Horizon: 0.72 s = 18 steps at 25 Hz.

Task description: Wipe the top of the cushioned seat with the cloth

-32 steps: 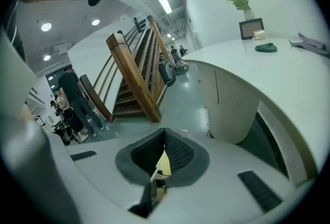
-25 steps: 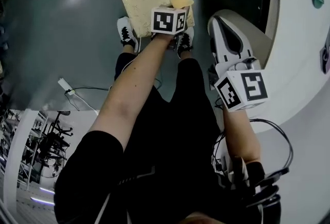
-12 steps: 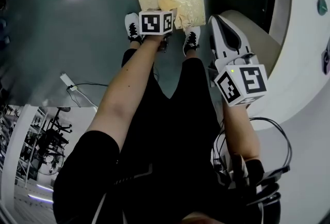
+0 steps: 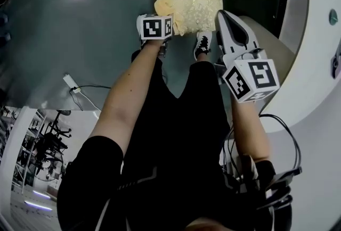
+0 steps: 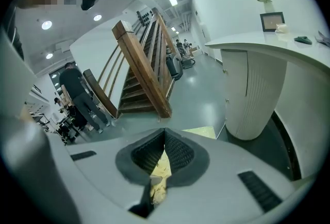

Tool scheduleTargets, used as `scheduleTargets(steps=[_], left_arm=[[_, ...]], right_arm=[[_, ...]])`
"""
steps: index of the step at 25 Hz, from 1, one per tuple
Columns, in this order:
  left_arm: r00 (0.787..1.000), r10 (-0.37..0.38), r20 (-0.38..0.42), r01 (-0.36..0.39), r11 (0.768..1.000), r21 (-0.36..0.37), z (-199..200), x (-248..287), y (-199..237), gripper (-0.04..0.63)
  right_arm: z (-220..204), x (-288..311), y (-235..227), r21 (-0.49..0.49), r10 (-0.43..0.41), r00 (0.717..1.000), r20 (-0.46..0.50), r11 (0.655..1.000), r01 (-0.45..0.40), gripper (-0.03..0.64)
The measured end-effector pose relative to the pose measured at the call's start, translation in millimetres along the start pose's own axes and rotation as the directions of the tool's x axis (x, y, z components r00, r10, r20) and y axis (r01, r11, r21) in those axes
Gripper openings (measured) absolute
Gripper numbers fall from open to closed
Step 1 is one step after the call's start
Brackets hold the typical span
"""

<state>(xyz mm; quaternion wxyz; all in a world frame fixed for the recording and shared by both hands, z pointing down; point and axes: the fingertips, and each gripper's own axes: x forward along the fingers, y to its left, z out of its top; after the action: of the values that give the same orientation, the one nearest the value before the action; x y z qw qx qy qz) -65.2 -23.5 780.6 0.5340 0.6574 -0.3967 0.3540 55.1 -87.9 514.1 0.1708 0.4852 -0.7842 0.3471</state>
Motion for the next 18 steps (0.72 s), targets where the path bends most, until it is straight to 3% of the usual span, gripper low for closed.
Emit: scheduleTargets(steps=[3,9,13,18], left_arm=[[1.0,0.001,0.025,-0.001,1.0,0.007,5.6,-19.6,19.0,0.101],[0.992,-0.112,0.051,0.109,0.992,0.058,28.1,-67.8,7.1,0.101],[0.98,-0.19,0.062,0.182,0.976,0.118,54.1,-61.7,-42.1,0.101],[0.962,-0.26,0.083,0.249,0.961,0.12,84.5,-8.1,-122.2,0.101]], right_arm=[[2.8,7.1,11.2,0.002,-0.014,1.0,-0.02,1.0,0.014,0.005],[39.5,-4.3,26.8,-0.038,-0.054,0.999,-0.003,0.998,0.054,0.005],[67.8,-8.6,9.8,-0.076,-0.06,0.997,0.043,0.995,0.063,0.006],[64.0,-1.2,-50.3,-0.043,-0.064,0.997,0.049,0.997,0.067,0.006]])
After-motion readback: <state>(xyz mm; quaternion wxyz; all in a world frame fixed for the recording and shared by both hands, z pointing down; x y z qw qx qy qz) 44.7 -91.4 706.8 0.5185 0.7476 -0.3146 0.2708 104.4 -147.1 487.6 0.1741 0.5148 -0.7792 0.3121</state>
